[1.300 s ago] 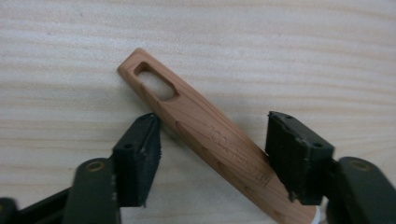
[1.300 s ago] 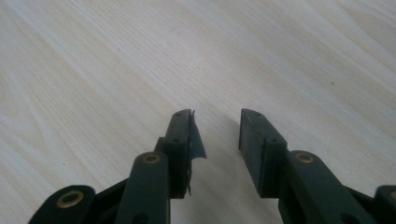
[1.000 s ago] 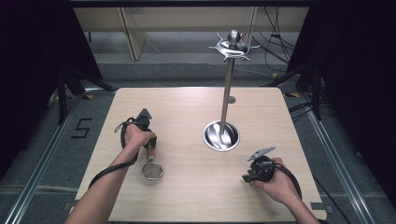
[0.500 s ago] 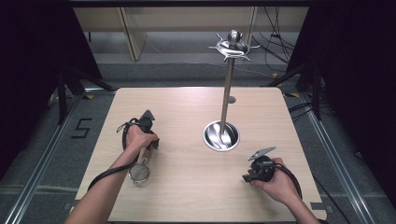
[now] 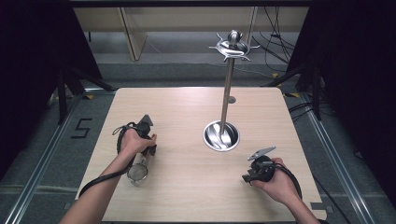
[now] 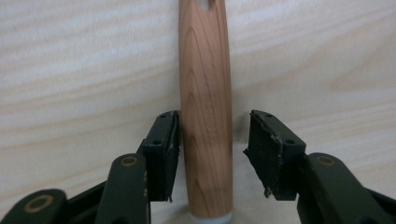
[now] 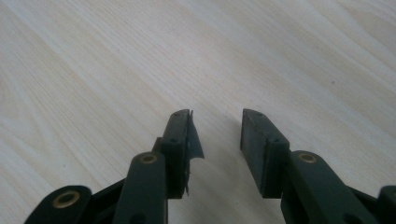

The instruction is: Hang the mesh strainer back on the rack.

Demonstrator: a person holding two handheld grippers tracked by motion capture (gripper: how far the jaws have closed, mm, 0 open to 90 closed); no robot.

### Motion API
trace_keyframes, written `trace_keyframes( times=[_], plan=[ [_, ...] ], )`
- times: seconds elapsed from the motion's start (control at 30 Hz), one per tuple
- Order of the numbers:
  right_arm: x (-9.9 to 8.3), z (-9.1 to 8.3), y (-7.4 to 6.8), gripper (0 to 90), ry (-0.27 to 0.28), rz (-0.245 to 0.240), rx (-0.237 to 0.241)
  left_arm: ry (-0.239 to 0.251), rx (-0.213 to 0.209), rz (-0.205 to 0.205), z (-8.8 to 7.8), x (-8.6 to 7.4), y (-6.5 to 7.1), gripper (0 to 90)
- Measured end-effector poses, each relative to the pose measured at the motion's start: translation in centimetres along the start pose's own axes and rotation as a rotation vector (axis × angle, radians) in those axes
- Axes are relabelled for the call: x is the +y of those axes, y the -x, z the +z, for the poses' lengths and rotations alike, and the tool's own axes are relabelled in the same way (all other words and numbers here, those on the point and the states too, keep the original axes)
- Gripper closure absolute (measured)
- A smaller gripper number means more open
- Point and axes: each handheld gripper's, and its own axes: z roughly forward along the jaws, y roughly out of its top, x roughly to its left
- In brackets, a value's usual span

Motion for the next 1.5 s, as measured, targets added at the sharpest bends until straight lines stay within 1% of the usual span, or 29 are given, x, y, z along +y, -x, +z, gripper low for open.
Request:
trace_keyframes(
  times=[0.07,0.1,0.17,0.2,0.27,0.3,0.37,0.4,0.43,0.47,0.5,0.53,0.57,0.63,0.73,0.77,0.83,0.87,0.9,0.93,0.97,1.0,1.03,1.1,1.2,1.23,1.27,1.33,1.5],
  plan=[
    [0.0,0.0,-0.1,63.3,-0.010,0.019,0.009,-0.008,0.004,0.005,-0.1,-0.1,-0.1,52.9],
    [0.0,0.0,0.0,63.3,-0.010,0.014,-0.005,-0.013,0.006,0.007,-0.1,-0.1,-0.1,53.2],
    [0.0,0.1,0.0,63.1,-0.012,0.012,-0.007,-0.014,0.015,0.013,-0.1,-0.1,-0.1,58.8],
    [0.0,0.0,0.0,62.9,-0.014,0.018,-0.006,-0.003,0.022,-0.047,0.0,-0.2,0.3,61.3],
    [0.0,0.0,-0.2,62.8,-0.019,0.027,0.009,-0.021,0.036,-0.016,-0.1,-0.2,0.2,65.7],
    [0.0,0.0,-0.2,62.8,-0.019,0.027,0.009,-0.021,0.036,-0.016,-0.1,-0.2,0.2,66.4],
    [0.0,0.0,0.0,62.8,-0.001,-0.005,0.000,-0.002,0.032,-0.011,-0.1,-0.3,0.3,67.1],
    [0.0,0.0,0.0,62.8,-0.005,0.002,0.001,0.030,0.010,-0.035,0.1,-0.3,0.3,67.2],
    [-0.1,0.1,0.1,62.7,0.007,-0.016,-0.003,0.029,-0.036,-0.044,-0.1,-0.4,-0.2,67.3],
    [-0.1,0.1,0.1,62.7,0.007,-0.016,-0.003,0.029,-0.036,-0.044,-0.1,-0.4,-0.2,67.3],
    [-0.1,0.1,0.1,62.7,0.007,-0.015,-0.003,0.031,-0.033,0.026,-0.2,-0.5,-1.1,67.4],
    [-0.1,0.1,0.2,62.7,0.006,-0.015,-0.003,0.053,-0.045,0.023,-0.2,-0.6,-1.2,67.4],
    [-0.1,0.1,0.2,62.7,0.006,-0.014,-0.003,0.067,-0.065,-0.029,-0.3,-0.9,-0.9,67.4],
    [-0.1,0.1,0.2,62.6,0.006,-0.015,-0.003,0.094,-0.088,-0.034,-0.5,-1.2,-1.0,67.4],
    [0.0,0.1,0.1,62.5,0.008,-0.013,-0.004,0.151,-0.115,-0.003,-1.1,-1.8,-1.3,67.4],
    [0.0,0.1,0.1,62.5,0.008,-0.013,-0.004,0.151,-0.115,-0.003,-1.1,-1.8,-1.3,67.4],
    [0.0,0.1,0.1,62.5,0.010,-0.011,-0.004,0.212,-0.178,0.071,-1.5,-2.5,-1.9,67.4],
    [0.0,0.1,0.1,62.5,0.010,-0.011,-0.004,0.212,-0.178,0.071,-1.5,-2.5,-1.9,67.4],
    [-0.1,0.1,0.1,62.4,0.011,-0.012,-0.006,0.270,-0.225,0.096,-1.8,-3.0,-2.3,67.4],
    [-0.1,0.1,0.1,62.2,0.012,-0.012,-0.006,0.300,-0.220,0.097,-2.0,-3.3,-2.2,67.3],
    [-0.1,0.1,0.0,62.1,0.013,-0.008,-0.008,0.300,-0.220,0.097,-2.0,-3.3,-2.2,67.3],
    [0.0,0.1,-0.1,62.1,0.007,0.004,-0.012,0.359,-0.206,0.120,-2.4,-3.8,-2.1,67.3],
    [0.0,0.0,-0.2,62.1,-0.002,0.017,-0.008,0.370,-0.209,0.131,-2.6,-4.1,-2.1,67.4],
    [-0.1,0.0,-0.1,62.0,0.004,0.004,-0.006,0.391,-0.218,0.138,-2.8,-4.3,-2.1,67.4],
    [0.0,0.0,-0.1,61.9,0.003,0.001,-0.004,0.475,-0.240,0.170,-3.6,-5.3,-1.7,67.4],
    [0.0,0.0,-0.1,61.9,0.003,0.001,-0.004,0.475,-0.240,0.170,-3.6,-5.3,-1.7,67.4],
    [0.0,0.1,0.0,61.9,0.015,-0.017,-0.011,0.521,-0.249,0.179,-3.9,-5.7,-1.3,67.4],
    [0.0,0.1,0.0,61.9,0.017,-0.014,-0.010,0.571,-0.258,0.190,-4.2,-6.0,-0.8,67.4],
    [0.0,0.0,0.0,61.5,0.023,-0.019,-0.014,0.628,-0.280,0.205,-4.9,-6.6,0.3,67.4]
  ],
)
